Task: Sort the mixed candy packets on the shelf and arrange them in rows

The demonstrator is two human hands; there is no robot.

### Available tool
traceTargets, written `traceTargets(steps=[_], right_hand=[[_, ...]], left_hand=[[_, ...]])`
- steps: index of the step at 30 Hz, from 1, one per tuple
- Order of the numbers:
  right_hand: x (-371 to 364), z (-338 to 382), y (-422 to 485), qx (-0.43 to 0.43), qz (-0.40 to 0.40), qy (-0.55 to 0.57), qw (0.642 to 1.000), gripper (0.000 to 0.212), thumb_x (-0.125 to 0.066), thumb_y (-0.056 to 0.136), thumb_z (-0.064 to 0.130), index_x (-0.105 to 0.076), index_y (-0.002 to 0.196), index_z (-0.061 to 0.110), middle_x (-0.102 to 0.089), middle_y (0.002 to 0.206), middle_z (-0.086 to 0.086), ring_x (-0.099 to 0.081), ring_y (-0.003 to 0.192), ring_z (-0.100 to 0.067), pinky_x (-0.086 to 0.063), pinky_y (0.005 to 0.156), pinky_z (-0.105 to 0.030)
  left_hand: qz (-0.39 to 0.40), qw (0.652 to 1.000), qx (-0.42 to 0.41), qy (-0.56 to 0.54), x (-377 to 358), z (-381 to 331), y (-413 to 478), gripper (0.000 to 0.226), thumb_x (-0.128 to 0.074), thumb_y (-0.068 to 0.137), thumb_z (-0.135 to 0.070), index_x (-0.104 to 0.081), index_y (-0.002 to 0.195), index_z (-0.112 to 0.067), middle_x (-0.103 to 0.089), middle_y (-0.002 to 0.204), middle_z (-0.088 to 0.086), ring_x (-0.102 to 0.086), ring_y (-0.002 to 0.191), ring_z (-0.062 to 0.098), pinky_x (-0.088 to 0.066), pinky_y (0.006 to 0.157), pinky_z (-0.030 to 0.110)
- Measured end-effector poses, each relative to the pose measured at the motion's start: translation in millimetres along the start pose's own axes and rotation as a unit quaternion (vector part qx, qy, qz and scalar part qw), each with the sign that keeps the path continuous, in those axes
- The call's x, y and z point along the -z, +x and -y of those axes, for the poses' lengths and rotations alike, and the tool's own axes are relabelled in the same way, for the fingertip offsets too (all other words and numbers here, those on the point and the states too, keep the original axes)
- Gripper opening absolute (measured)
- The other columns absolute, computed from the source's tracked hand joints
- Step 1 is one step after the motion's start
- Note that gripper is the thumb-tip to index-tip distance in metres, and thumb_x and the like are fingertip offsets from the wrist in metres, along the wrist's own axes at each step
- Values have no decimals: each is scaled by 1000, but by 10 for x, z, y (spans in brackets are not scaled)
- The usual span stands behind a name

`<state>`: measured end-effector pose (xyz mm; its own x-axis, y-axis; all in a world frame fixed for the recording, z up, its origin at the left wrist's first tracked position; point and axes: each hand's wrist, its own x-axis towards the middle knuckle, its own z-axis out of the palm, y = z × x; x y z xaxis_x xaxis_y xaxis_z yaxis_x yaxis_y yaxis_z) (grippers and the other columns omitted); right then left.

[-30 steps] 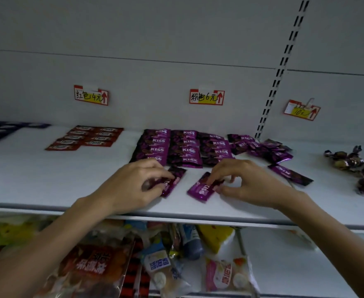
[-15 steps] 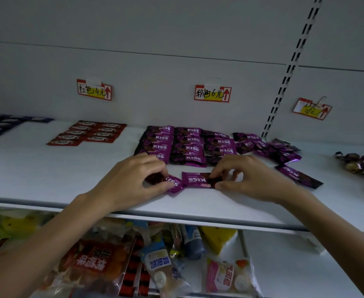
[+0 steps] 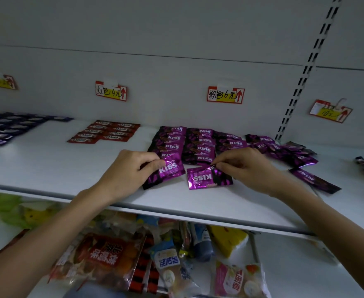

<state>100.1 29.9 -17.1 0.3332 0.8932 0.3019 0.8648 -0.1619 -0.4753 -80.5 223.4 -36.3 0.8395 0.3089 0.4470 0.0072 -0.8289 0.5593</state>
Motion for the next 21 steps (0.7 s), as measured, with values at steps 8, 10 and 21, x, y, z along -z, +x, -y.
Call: traceTargets(steps=[8, 10, 21], right_hand=[[-18, 40, 55, -12, 0, 36, 999, 16, -55, 91, 15, -69, 99, 13, -58, 72, 21, -55, 63, 12, -40, 59, -6], [-54, 16, 54, -17, 12, 46, 999, 13, -61, 88, 19, -69, 99, 19, -63, 79, 18, -59, 69, 7, -43, 63, -10], [-101, 37, 57, 31, -18, -3, 999, 38, -71, 74, -1, -64, 76, 37, -58, 98, 19, -53, 96, 4, -39, 78, -5]], left_hand=[[4, 998, 28, -52, 10, 84, 2, 46, -42, 84, -45, -67, 73, -7, -64, 65, 11, -57, 61, 18, -35, 54, 21], [6, 998, 33, -58, 15, 77, -1, 39, -45, 84, -43, -69, 78, -12, -68, 71, 2, -60, 68, 10, -39, 57, 18], [15, 987, -140, 72, 63, 127, -104, 24, -61, 75, -45, -73, 83, -27, -63, 88, -20, -55, 86, -1, -48, 77, 27]])
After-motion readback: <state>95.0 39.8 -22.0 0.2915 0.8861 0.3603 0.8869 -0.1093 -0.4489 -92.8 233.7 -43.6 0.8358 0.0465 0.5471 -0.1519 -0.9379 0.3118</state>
